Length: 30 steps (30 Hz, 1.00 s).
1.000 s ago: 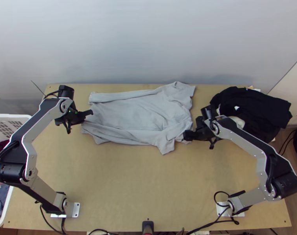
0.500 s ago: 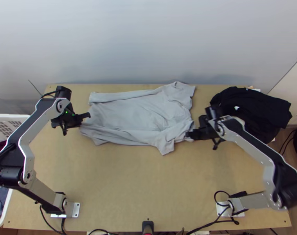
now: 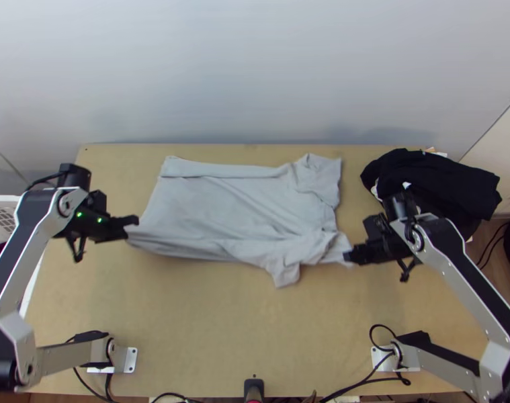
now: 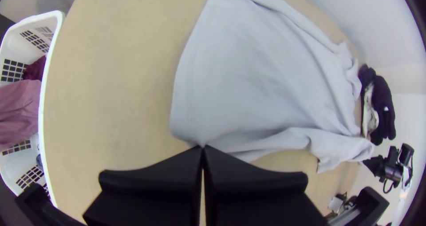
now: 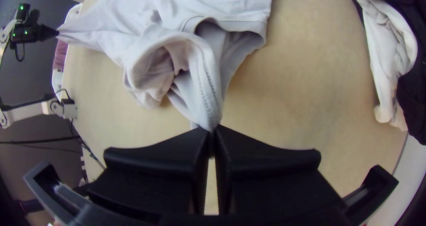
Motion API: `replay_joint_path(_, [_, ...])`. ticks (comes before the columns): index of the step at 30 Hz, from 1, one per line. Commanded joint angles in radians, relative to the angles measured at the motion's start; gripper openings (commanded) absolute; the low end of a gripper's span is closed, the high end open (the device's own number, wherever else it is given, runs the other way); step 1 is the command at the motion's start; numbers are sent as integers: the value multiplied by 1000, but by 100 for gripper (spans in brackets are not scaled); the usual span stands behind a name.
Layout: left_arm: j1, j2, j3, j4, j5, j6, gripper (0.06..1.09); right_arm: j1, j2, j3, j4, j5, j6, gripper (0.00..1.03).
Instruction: Fold the t-shirt
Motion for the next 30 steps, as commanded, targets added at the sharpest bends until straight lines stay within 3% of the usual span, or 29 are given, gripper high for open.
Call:
replay_joint_path(1, [15, -129, -26, -225, 86, 128, 10, 20, -127, -79, -148, 48, -142, 3])
replay_joint_path(4, [12, -187, -53, -237, 103, 128, 10, -30, -126, -91, -136, 52, -182, 4])
replay_joint_path(5, [11, -199, -62, -234, 113, 122, 10, -64, -118, -85, -128, 51, -181, 14])
replay_joint_path(6, [9, -202, -70, -230, 117, 113, 10, -98, -112, -76, -126, 51, -165, 30])
replay_joint_path(9, [-5, -201, -90, -211, 124, 74, 10, -144, -80, -37, -110, 48, -73, 91])
replay_joint_path(10, [-8, -204, -96, -200, 124, 62, 10, -146, -74, -20, -110, 48, -44, 100])
replay_joint_path(13, [-19, -207, -101, -174, 126, 30, 10, -133, -67, 32, -114, 39, 9, 100])
replay_joint_path(16, [-19, -204, -102, -159, 126, 22, 10, -89, -51, 75, -196, -24, 45, 99])
replay_joint_path(21, [-19, -184, -107, -130, 124, 8, 10, 86, 15, 82, -243, -76, 143, 97])
replay_joint_path(30, [-26, -152, -101, -92, 124, -16, 10, 226, 256, 62, -19, -118, 243, 96])
